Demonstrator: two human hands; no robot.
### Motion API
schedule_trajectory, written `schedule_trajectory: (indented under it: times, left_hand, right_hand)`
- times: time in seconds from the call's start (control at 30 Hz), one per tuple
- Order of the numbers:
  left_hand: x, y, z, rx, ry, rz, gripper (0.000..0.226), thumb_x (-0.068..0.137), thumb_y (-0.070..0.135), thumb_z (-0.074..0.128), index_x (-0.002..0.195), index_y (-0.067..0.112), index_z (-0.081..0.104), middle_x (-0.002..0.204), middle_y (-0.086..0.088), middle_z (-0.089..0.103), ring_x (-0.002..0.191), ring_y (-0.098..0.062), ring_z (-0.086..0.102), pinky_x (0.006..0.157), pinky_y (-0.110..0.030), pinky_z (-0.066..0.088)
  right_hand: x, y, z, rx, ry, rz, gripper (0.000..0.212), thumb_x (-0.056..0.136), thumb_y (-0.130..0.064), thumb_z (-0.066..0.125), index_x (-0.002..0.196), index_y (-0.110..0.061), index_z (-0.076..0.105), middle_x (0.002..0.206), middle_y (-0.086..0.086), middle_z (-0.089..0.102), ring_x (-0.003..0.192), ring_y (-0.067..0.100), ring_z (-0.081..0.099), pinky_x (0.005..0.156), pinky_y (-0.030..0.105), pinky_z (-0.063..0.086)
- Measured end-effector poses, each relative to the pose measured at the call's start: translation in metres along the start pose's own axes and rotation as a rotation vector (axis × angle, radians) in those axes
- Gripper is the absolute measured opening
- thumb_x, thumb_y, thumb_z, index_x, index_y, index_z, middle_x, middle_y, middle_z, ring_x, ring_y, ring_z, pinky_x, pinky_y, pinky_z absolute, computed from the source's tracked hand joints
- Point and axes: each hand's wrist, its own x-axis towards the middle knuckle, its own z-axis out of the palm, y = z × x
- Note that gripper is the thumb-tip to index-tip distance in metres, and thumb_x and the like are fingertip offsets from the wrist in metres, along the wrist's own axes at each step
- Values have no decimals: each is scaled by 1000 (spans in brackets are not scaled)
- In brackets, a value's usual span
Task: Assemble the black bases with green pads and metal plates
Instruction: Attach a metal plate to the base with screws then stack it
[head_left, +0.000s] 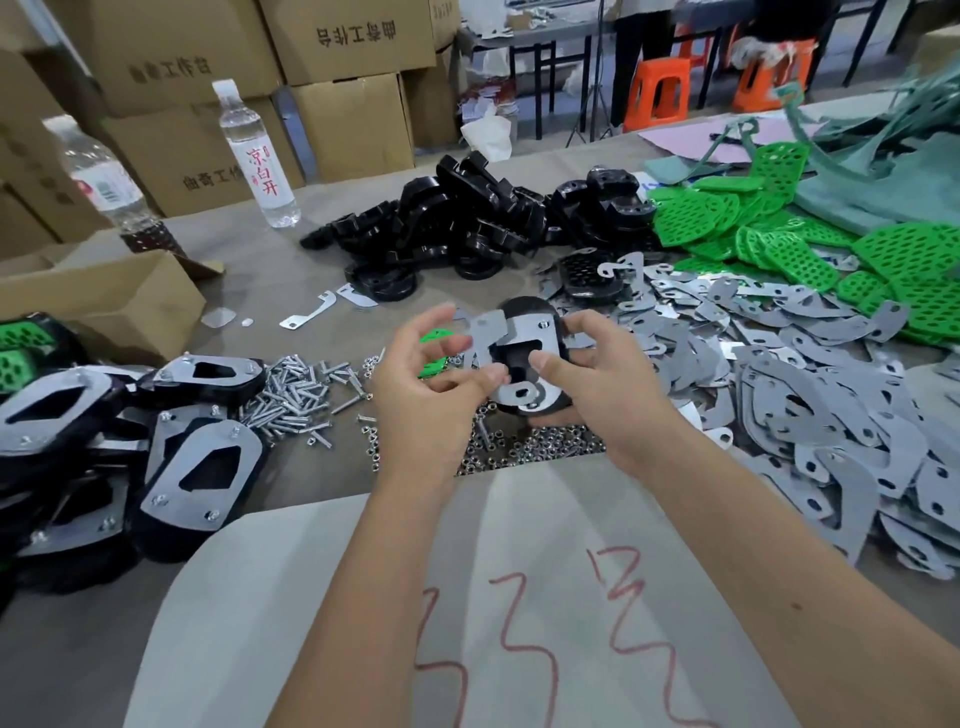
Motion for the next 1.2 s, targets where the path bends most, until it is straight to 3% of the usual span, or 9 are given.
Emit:
schedule_trajectory:
  times: [0.1, 0.2, 0.33, 0.5, 0.63, 0.8, 0.97, 1.1, 1.2]
  left_hand:
    - [-1, -2, 0, -9, 48, -59, 32, 72, 12, 83, 102, 22, 79, 90, -14, 77, 83, -39, 76, 85, -60, 61]
    - [-2, -3, 0, -21, 55, -81, 11, 83, 6, 81, 89, 16, 80, 81, -12, 76, 75, -34, 76, 76, -60, 63]
    - [-1, -2, 1, 48, 61, -81, 10, 83, 10, 83, 81, 18, 79, 78, -8, 77, 73, -26, 73, 67, -43, 61]
    - [1, -1, 0, -2, 67, -167, 19, 83, 5, 84, 85, 7, 66, 59, 2, 67, 48, -10, 60, 46, -21, 48]
    - [3, 0, -5, 5, 35, -228, 30, 79, 17, 89, 90, 13, 61, 65, 1, 65, 49, -9, 56, 44, -22, 43]
    - [0, 12, -7, -189, -139, -337, 22, 87, 14, 79, 108, 8, 76, 104, -20, 77, 82, -27, 74, 62, -32, 56]
    - [-1, 19, -4, -331, -81, -363, 10, 91, 7, 72, 95, 6, 63, 82, -13, 74, 67, -24, 71, 57, -32, 58]
    - [5, 21, -10, -340, 162, -352, 18, 92, 6, 73, 83, 13, 59, 73, -6, 73, 62, -22, 69, 57, -34, 58]
    - [11, 21, -22, -341, 264, -340, 26, 91, 8, 75, 78, 17, 54, 65, 0, 72, 55, -17, 68, 54, -35, 58]
  right_hand:
    - [-2, -1, 1, 5, -36, -22, 18, 100, -5, 65, 114, -11, 56, 92, 13, 79, 84, 32, 78, 64, 47, 64]
    - [-3, -2, 3, -27, -58, -47, 19, 100, -6, 65, 116, -11, 55, 93, 11, 80, 87, 34, 77, 65, 49, 65]
    - [-3, 0, 2, -98, -69, -91, 20, 100, -11, 67, 114, -17, 55, 93, 6, 80, 87, 31, 78, 66, 46, 65]
    - [-3, 4, 2, -123, -119, -128, 19, 99, -14, 68, 112, -21, 56, 93, 8, 80, 83, 34, 78, 67, 52, 64]
    - [-4, 1, 0, 23, -164, -102, 15, 99, -10, 68, 108, -20, 59, 96, 17, 78, 84, 43, 76, 64, 56, 63]
    - [-5, -3, -2, 82, -228, -86, 15, 97, -12, 70, 108, -20, 64, 104, 22, 75, 91, 47, 74, 70, 60, 62]
    - [-8, -7, 4, 62, -275, -77, 26, 100, -18, 68, 126, -15, 65, 105, 20, 76, 92, 39, 76, 69, 49, 64]
    - [-5, -2, 4, -496, -78, -322, 10, 96, -22, 73, 105, -18, 73, 84, -2, 73, 78, 13, 70, 64, 37, 61]
    - [-6, 0, 3, -1007, -243, -467, 4, 89, -28, 79, 91, -29, 76, 83, -16, 61, 85, 5, 52, 77, 33, 46]
